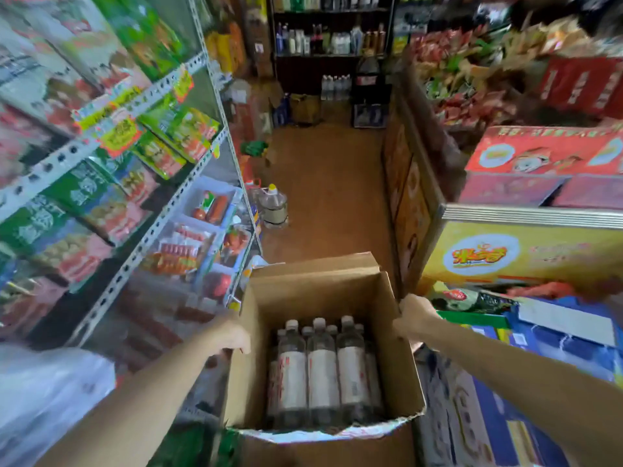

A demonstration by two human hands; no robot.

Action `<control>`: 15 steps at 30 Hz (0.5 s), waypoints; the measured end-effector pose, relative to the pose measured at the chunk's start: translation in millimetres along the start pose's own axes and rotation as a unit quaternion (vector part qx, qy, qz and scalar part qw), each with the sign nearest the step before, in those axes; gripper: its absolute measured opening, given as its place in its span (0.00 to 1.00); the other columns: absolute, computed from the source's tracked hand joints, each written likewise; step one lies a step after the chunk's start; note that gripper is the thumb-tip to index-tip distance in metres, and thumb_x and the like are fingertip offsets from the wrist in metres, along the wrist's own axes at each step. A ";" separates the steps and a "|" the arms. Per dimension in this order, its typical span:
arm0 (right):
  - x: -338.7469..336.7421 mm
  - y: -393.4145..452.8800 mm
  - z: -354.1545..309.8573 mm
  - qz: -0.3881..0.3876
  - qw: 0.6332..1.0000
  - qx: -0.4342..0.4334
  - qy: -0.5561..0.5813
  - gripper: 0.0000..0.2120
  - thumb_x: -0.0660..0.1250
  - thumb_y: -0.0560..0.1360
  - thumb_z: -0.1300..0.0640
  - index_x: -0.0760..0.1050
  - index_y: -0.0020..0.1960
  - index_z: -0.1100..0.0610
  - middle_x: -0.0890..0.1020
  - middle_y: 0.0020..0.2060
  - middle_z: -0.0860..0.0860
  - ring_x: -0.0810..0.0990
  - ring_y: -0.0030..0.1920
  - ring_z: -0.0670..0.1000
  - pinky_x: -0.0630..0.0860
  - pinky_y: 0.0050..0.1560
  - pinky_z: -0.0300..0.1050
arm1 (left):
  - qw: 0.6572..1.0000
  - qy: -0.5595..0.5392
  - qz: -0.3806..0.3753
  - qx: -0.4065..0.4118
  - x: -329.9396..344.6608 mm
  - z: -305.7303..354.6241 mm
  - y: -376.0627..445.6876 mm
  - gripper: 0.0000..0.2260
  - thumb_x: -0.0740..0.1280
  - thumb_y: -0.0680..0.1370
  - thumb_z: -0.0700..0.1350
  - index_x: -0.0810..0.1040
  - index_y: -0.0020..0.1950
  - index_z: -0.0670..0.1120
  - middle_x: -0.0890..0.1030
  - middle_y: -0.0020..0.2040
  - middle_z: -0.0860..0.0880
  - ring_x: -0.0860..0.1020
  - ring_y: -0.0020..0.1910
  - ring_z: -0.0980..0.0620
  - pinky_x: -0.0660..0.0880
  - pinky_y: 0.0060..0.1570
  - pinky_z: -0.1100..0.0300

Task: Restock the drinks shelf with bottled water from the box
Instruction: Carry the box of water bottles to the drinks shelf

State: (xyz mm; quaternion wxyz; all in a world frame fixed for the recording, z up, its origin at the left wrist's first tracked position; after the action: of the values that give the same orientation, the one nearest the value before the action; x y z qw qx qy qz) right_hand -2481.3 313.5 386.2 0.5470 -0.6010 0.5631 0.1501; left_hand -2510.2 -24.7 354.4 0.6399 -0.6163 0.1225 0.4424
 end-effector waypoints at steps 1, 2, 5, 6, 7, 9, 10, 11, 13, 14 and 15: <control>-13.9 25.0 -10.2 0.002 1.000 0.000 0.003 0.09 0.64 0.71 0.62 0.70 0.33 0.59 0.76 0.34 0.53 0.78 0.42 0.55 0.68 0.36 0.39 | 1.000 0.000 -0.001 -0.001 -16.2 16.0 22.2 0.10 0.74 0.68 0.41 0.74 0.40 0.40 0.75 0.39 0.44 0.79 0.38 0.46 0.75 0.30 0.63; -27.9 50.6 -21.0 0.003 1.000 0.001 0.008 0.11 0.64 0.71 0.63 0.67 0.31 0.58 0.73 0.31 0.52 0.76 0.38 0.54 0.68 0.34 0.39 | 1.000 0.004 -0.003 0.003 -32.8 32.6 45.1 0.11 0.74 0.67 0.41 0.75 0.44 0.39 0.76 0.41 0.44 0.80 0.41 0.46 0.77 0.32 0.61; -64.2 128.4 -48.1 0.002 1.000 0.017 0.017 0.14 0.64 0.71 0.64 0.65 0.29 0.57 0.70 0.27 0.49 0.70 0.26 0.47 0.64 0.19 0.35 | 1.000 0.025 -0.002 0.010 -85.4 86.6 106.4 0.15 0.75 0.67 0.42 0.78 0.51 0.40 0.78 0.44 0.44 0.79 0.41 0.47 0.76 0.31 0.62; -76.0 154.5 -56.6 0.004 1.000 0.021 0.021 0.14 0.64 0.71 0.64 0.65 0.29 0.57 0.70 0.27 0.49 0.69 0.25 0.45 0.62 0.17 0.32 | 0.999 0.028 -0.003 0.022 -102.1 104.3 132.9 0.14 0.75 0.67 0.41 0.77 0.50 0.41 0.77 0.43 0.44 0.78 0.40 0.47 0.74 0.28 0.63; -89.0 181.2 -64.7 0.006 0.999 0.028 0.033 0.13 0.64 0.71 0.64 0.65 0.30 0.57 0.70 0.27 0.49 0.69 0.25 0.44 0.60 0.15 0.31 | 1.000 0.018 -0.004 0.022 -120.7 124.2 151.3 0.13 0.74 0.68 0.40 0.75 0.49 0.42 0.77 0.42 0.44 0.77 0.40 0.47 0.73 0.24 0.64; -116.8 232.9 -80.9 0.003 0.998 0.043 0.048 0.12 0.64 0.72 0.64 0.66 0.31 0.58 0.71 0.28 0.50 0.70 0.25 0.45 0.60 0.14 0.31 | 0.999 0.029 0.004 0.039 -156.9 165.9 187.8 0.11 0.73 0.70 0.39 0.76 0.49 0.39 0.78 0.41 0.44 0.78 0.39 0.47 0.69 0.19 0.65; -128.7 252.8 -89.6 -0.004 0.998 0.047 0.045 0.11 0.64 0.71 0.64 0.67 0.32 0.58 0.72 0.29 0.50 0.71 0.25 0.45 0.60 0.14 0.31 | 0.998 0.045 0.004 0.041 -171.5 183.1 204.5 0.11 0.73 0.70 0.40 0.78 0.49 0.37 0.78 0.40 0.44 0.78 0.37 0.48 0.68 0.18 0.67; -142.7 276.7 -98.0 -0.003 0.998 0.048 0.051 0.09 0.65 0.71 0.64 0.68 0.34 0.58 0.72 0.30 0.50 0.71 0.26 0.45 0.61 0.15 0.31 | 0.997 0.061 0.006 0.036 -189.8 200.7 216.1 0.11 0.73 0.71 0.41 0.79 0.49 0.36 0.78 0.38 0.44 0.77 0.35 0.49 0.65 0.18 0.68; -170.9 334.9 -113.2 -0.001 0.997 0.047 0.066 0.04 0.65 0.71 0.64 0.71 0.39 0.59 0.74 0.32 0.50 0.73 0.27 0.45 0.64 0.17 0.32 | 0.995 0.089 0.021 0.047 -231.8 242.5 254.5 0.14 0.73 0.71 0.44 0.78 0.51 0.37 0.79 0.44 0.44 0.80 0.41 0.47 0.64 0.18 0.69; -184.8 361.5 -121.5 0.003 0.996 0.047 0.074 0.03 0.66 0.70 0.64 0.72 0.42 0.60 0.75 0.32 0.50 0.74 0.27 0.45 0.66 0.18 0.33 | 0.993 0.104 0.020 0.051 -245.9 258.9 279.4 0.16 0.72 0.72 0.45 0.77 0.55 0.37 0.80 0.51 0.43 0.81 0.48 0.46 0.65 0.20 0.68; -199.7 386.5 -132.1 0.005 0.996 0.044 0.076 0.03 0.66 0.70 0.64 0.72 0.43 0.60 0.75 0.33 0.50 0.75 0.28 0.46 0.66 0.18 0.33 | 0.993 0.104 0.025 0.052 -262.4 277.3 295.6 0.19 0.72 0.72 0.45 0.75 0.59 0.37 0.79 0.57 0.43 0.81 0.53 0.46 0.67 0.23 0.67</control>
State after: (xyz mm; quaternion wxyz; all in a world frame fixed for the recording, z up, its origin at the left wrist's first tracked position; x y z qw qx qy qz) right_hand -2927.9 396.6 403.6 0.5278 -0.5833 0.6121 0.0813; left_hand -2981.7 70.4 395.8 0.6437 -0.6212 0.2267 0.3853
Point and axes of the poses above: each hand's wrist, its own y-axis towards the middle knuckle, its own x-axis out of the palm, z = x × y, the point moved 6 cm from there along y, towards the middle knuckle
